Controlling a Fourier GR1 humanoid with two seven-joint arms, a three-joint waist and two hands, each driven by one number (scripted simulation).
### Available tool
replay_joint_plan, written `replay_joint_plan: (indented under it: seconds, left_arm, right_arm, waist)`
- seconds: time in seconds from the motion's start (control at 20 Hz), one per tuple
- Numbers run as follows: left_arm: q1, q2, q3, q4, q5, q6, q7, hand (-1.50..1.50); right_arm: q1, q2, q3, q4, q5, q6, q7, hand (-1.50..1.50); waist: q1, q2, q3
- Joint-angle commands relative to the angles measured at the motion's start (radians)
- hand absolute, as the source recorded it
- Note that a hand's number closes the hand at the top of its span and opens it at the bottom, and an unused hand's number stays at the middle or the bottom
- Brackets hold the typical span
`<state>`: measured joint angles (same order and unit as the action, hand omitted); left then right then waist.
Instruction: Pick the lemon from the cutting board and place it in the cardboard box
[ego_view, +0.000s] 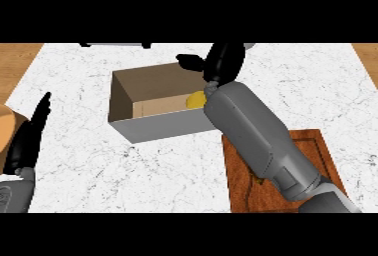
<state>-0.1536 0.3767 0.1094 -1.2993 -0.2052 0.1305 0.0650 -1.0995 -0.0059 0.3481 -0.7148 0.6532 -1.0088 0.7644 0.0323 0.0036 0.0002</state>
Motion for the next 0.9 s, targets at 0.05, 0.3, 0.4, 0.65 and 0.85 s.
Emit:
replay_joint_plan:
  seconds: [0.05, 0.3, 0.4, 0.65, 0.85]
  left_arm:
    - [0.053, -0.01, 0.014, -0.037, -0.014, 0.033, 0.006, 0.0]
    - [0.064, -0.002, 0.032, -0.02, -0.019, 0.039, 0.011, 0.0]
    - [0.091, 0.024, 0.062, -0.024, 0.016, 0.002, -0.001, 0.0]
    - [0.116, 0.028, 0.069, -0.039, 0.017, -0.005, -0.018, 0.0]
    - [0.137, 0.036, 0.094, -0.026, 0.035, -0.015, -0.066, 0.0]
  right_arm:
    - [0.151, -0.003, -0.003, -0.196, 0.006, -0.106, -0.018, -1.5]
    - [0.332, -0.09, 0.012, -0.448, 0.108, -0.026, 0.106, -1.5]
    - [0.437, -0.116, 0.032, -0.575, 0.172, -0.001, 0.142, -1.5]
    - [0.725, -0.216, 0.075, -0.911, 0.211, 0.1, 0.185, -1.5]
    - [0.916, -0.346, 0.101, -1.18, 0.187, 0.2, 0.21, -1.5]
  waist:
    - [-0.047, -0.013, 0.001]
    - [-0.087, -0.025, 0.0]
    - [-0.079, -0.024, 0.0]
    - [-0.085, -0.022, -0.001]
    - [-0.079, -0.019, -0.001]
